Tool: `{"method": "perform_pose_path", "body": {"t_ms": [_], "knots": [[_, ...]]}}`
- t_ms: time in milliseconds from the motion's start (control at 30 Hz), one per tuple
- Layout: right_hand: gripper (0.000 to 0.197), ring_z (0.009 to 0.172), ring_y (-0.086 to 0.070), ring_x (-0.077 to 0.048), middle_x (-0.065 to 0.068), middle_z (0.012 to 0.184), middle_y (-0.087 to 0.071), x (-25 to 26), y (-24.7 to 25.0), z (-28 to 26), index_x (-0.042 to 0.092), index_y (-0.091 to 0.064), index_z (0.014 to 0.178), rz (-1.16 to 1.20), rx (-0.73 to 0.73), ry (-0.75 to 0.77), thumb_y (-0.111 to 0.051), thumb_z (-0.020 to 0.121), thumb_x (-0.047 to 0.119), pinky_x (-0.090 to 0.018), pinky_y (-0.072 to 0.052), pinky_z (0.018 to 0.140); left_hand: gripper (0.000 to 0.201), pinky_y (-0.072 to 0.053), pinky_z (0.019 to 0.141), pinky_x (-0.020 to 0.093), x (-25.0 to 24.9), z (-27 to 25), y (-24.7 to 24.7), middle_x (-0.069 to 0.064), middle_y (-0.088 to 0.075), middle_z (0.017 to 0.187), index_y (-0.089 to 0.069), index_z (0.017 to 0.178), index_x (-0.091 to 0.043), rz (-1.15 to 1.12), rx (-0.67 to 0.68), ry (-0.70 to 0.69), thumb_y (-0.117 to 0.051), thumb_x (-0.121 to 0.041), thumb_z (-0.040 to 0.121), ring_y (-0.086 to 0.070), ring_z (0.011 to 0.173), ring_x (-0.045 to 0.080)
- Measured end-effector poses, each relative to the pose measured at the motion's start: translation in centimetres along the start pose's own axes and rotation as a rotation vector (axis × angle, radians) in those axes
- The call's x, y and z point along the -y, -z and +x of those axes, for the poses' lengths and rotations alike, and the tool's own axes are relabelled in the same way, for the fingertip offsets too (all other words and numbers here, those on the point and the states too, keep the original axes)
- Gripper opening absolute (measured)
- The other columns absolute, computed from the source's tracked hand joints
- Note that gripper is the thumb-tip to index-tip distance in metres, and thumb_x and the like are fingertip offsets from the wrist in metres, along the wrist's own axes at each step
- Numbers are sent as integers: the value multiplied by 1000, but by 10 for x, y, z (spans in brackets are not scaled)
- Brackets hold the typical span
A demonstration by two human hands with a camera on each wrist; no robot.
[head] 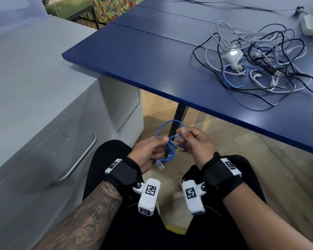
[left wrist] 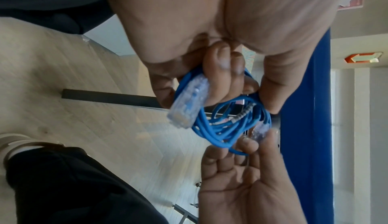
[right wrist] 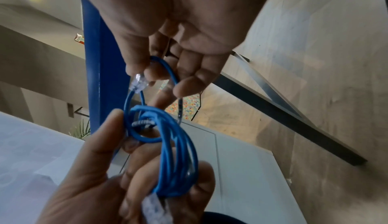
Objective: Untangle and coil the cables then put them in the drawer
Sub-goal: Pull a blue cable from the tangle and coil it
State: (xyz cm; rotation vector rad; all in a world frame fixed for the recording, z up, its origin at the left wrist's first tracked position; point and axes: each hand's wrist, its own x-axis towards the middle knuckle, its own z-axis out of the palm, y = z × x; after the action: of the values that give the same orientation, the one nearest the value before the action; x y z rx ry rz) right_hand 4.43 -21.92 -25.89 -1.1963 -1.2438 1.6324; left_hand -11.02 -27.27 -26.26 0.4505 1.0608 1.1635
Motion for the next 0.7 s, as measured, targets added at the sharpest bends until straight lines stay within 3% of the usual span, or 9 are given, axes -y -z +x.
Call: {"method": "perform_pose_path", "body": {"t_ms": [100,200,300,367,433,533,600,700], "knots": [[2,64,-72,-17,-3,78,-73,2,3,1,15,-68,93,-34,-48,61,-67,93,17,-26,-53,57,13,-17,42,13,7,1,0,-13,-43,46,-57,93,0,74,30,-22,-57,-13,95,-21,42,3],[12,63,-69,-15,-7,74,-69,2,-1,-4,19,-68,106,-71,-58,97,-65,95,22,-25,-54,59,17,-19,41,15,12,6,4,-12,-34,47,-59,75,-12,58,-45,-43,-63,-16,91,-21,43,4],[30,70,-71,-21,-4,60,-62,6,1,-5,20,-66,113,-29,2,-27,-43,105,38,-30,-56,65,14,-15,43,17,10,6,7,-10,-32,48,-60,78,-11,41,-47,-32,-65,-19,89,-19,42,4],[31,68,-69,-19,-4,59,-61,6,6,-1,16,-68,111,-45,62,-92,-44,105,34,-30,-53,66,18,-12,46,20,11,6,8,-10,-30,48,-61,72,-15,59,2,-14,-64,-19,89,-18,42,4],[23,64,-64,-15,-3,64,-63,4,8,2,15,-69,110,-108,137,-62,-51,102,27,-26,-52,65,31,-9,49,23,13,7,8,-10,-29,48,-57,61,-22,84,8,12,-62,-16,92,-17,43,5],[16,62,-63,-11,-3,67,-63,6,10,1,11,-69,103,-139,164,-16,-54,101,17,-21,-51,61,32,-9,50,24,14,8,10,-9,-26,50,-56,58,-23,84,16,27,-65,-19,88,-18,43,5],[13,68,-67,-11,-1,69,-68,7,16,6,18,-69,95,-231,63,21,-57,100,22,-22,-50,65,28,-8,54,26,11,10,12,-10,-27,50,-57,58,-22,39,18,28,-66,-26,84,-18,42,4],[9,79,-72,-19,4,70,-73,5,36,20,25,-69,89,-237,-222,25,-62,96,25,-30,-49,70,34,-7,50,25,5,14,22,-8,-27,51,-46,62,-20,-69,-38,42,-65,-38,84,-18,41,5]]}}
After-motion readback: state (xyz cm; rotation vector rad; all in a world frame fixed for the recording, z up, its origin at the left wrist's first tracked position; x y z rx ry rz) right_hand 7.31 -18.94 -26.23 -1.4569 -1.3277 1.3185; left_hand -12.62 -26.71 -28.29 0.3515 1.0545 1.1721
